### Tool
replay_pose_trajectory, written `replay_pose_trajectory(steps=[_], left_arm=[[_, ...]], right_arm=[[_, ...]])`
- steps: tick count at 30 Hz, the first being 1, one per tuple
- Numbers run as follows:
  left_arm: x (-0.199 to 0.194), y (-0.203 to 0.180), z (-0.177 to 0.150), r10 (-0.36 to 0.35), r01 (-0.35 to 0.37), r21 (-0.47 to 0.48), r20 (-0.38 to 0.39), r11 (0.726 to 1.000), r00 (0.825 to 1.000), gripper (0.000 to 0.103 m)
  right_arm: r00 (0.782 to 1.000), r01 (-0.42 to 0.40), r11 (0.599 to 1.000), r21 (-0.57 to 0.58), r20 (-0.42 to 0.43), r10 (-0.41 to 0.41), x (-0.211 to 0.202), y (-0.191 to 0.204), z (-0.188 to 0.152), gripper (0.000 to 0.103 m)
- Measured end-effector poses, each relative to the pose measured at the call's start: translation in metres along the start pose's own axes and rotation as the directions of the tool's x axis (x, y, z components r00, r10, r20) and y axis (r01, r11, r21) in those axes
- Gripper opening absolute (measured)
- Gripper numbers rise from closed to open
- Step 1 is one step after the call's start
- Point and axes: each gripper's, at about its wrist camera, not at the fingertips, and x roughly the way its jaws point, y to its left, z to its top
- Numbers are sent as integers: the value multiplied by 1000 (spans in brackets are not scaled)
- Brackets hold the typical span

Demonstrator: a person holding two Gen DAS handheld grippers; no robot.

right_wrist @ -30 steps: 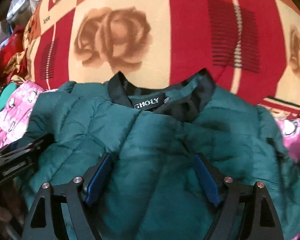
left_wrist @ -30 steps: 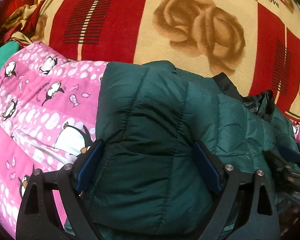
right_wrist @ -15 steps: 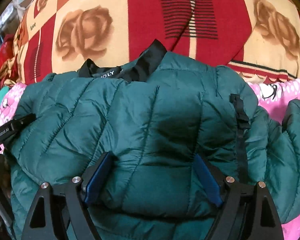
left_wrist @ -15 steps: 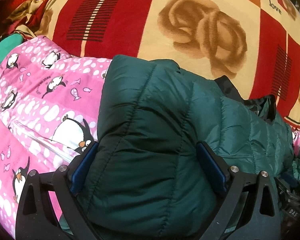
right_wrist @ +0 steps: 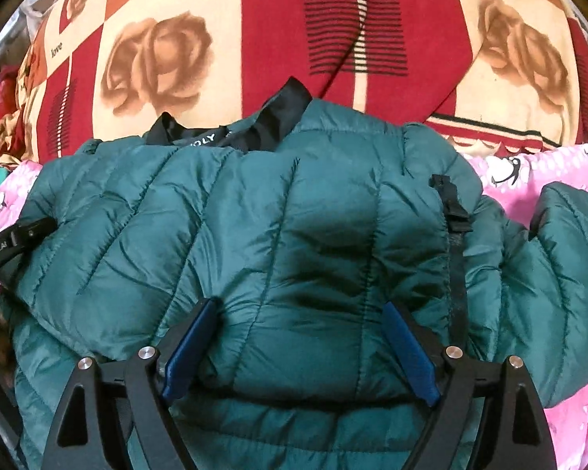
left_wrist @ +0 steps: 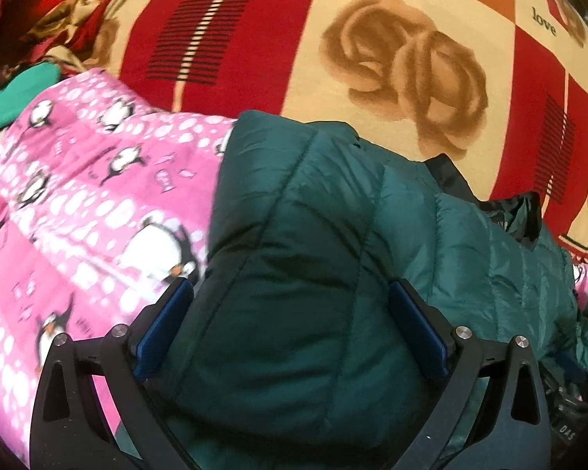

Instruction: Fold large clothes

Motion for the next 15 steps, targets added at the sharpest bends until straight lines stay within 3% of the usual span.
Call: replay_pose_trajectory(steps=[8,15], left_arm=[[-67,-8,-21,17,-22,69,74,997,997,100],[-109,-17,-50,35,-52,110,151,993,988,100]], right_arm=[[998,3,997,77,66,-8,-46,-1,-15,85],[993,29,997,72,115,-37,-91,4,-36,85]])
